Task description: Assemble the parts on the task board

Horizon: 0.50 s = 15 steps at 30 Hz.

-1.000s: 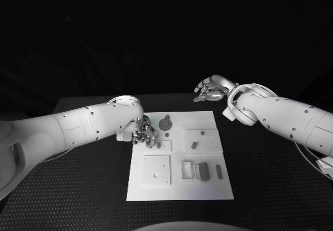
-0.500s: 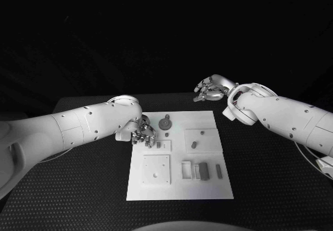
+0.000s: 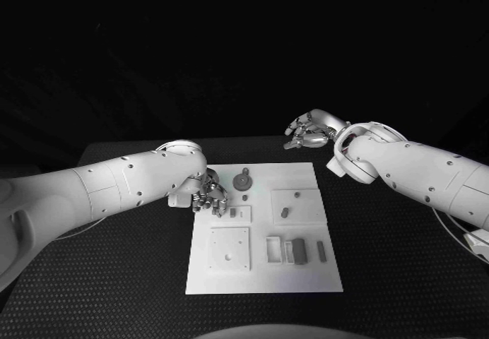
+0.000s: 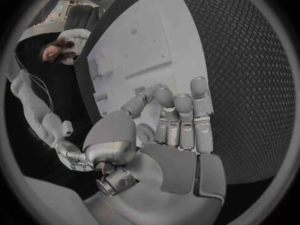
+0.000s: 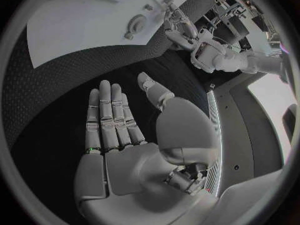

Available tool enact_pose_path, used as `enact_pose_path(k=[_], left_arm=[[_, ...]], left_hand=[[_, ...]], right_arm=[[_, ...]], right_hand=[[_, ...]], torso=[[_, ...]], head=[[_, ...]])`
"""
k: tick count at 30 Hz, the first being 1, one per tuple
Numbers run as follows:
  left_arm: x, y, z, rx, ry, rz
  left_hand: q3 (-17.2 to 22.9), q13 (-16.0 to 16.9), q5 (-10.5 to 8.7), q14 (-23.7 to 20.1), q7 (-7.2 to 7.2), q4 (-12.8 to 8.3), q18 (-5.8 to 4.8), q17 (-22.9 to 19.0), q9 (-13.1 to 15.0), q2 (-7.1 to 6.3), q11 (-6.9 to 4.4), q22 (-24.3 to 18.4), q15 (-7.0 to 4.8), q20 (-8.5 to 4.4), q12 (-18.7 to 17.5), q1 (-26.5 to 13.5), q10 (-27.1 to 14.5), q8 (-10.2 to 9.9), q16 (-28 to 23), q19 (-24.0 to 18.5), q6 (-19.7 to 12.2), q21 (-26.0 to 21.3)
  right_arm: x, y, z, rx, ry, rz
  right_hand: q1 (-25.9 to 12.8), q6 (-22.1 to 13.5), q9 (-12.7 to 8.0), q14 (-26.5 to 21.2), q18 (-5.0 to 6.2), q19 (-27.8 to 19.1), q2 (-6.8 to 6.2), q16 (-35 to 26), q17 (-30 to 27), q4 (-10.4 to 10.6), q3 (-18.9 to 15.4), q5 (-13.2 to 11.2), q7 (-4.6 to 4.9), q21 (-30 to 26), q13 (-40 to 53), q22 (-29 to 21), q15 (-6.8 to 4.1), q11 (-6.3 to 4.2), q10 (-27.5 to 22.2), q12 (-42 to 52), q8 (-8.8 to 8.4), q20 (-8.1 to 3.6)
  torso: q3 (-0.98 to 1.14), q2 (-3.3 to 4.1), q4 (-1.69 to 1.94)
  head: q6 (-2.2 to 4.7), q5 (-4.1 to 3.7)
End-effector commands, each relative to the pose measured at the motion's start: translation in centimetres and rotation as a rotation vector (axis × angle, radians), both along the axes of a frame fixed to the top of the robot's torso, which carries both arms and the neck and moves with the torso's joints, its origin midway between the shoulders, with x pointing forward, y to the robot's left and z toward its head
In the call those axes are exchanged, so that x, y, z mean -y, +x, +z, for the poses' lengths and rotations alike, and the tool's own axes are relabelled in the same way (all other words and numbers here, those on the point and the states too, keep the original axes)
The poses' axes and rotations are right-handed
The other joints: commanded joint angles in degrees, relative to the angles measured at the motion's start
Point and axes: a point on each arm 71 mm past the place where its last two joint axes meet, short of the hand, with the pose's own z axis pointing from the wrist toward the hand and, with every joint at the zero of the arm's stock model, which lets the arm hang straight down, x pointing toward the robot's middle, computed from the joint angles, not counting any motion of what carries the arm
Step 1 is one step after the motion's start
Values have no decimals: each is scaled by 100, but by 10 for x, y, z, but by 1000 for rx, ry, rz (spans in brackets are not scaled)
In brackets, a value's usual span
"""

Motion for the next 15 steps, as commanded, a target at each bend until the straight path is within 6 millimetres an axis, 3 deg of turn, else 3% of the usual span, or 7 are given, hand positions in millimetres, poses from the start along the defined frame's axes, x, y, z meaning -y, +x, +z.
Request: enact_pose_path(k=[1, 15], left_arm=[[-6, -3, -10, -4, 47, 9], [-4, -9, -14, -28, 57, -9]], left_hand=[[72, 6, 14, 7, -204, 0, 108, -1, 10, 215, -60, 98, -1, -24, -7, 160, 16, 24, 0, -33, 409, -24], [50, 3, -15, 2, -198, 0, 122, -7, 0, 134, -53, 100, 1, -18, -27, 140, 17, -34, -16, -33, 420, -30]], right_arm=[[-1, -1, 0, -5, 0, 16], [-2, 0, -1, -5, 0, 17]], right_hand=[[61, -38, -10, 5, -119, -42, 19, -25, 8, 12, -36, -24, 61, -38, -7, 6, 26, 23, -13, -37, 26, 18], [54, -38, -12, 3, -121, -45, 19, -38, 20, 15, -41, -24, 61, -45, -9, 9, 29, 24, -16, -37, 26, 21]], torso=[[-1, 1, -3], [4, -4, 0]], head=[[-4, 0], [-8, 12]])
